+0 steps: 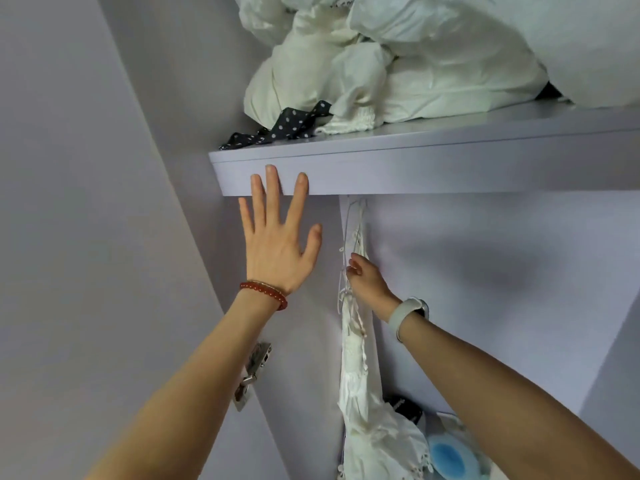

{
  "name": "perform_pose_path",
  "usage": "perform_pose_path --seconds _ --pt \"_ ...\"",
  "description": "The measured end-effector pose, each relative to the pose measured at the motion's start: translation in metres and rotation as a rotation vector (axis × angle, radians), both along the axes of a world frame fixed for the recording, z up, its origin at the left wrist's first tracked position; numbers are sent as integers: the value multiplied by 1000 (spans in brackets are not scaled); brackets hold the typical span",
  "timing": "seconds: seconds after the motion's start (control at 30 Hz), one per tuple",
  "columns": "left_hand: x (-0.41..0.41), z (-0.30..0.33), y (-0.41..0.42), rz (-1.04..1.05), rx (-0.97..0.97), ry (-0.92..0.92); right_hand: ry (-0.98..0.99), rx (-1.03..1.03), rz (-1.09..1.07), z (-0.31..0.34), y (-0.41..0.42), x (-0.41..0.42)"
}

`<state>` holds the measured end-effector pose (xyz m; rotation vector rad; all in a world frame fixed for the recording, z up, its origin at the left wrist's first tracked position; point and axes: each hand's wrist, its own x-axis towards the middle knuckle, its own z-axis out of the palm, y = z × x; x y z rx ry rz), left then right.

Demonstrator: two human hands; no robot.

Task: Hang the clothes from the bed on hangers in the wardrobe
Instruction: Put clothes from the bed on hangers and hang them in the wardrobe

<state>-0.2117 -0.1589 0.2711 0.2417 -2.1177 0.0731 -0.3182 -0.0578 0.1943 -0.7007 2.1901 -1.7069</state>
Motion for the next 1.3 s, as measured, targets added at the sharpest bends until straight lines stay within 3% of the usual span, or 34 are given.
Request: perform_pose_path --seconds 0.07,0.13,0.33,0.47,0.63,0.8,0.97,1.17,1.3 --pt "-4 -2 -6 -11 -20 -27 -200 -52 79 7 -17 -11" --pt "-4 -3 -7 -31 -16 -22 -271 -46 104 7 -30 -20" --pt "0 2 -3 -29 19 -57 179 124 -361 3 -23 -28" --pt "1 2 -1 -20 42 -90 373 98 -363 2 6 -31" --pt "6 5 3 -57 83 -69 355 -136 -368 -11 50 -24" --pt "8 -45 33 -221 284 -24 483 2 -437 -59 126 6" --pt "11 -142 76 -416 739 -278 619 161 -588 -92 214 59" --pt "6 -209 121 -682 803 -780 655 148 -857 -81 297 149" --pt "14 -221 176 -939 815 -913 601 107 -1075 -65 333 223"
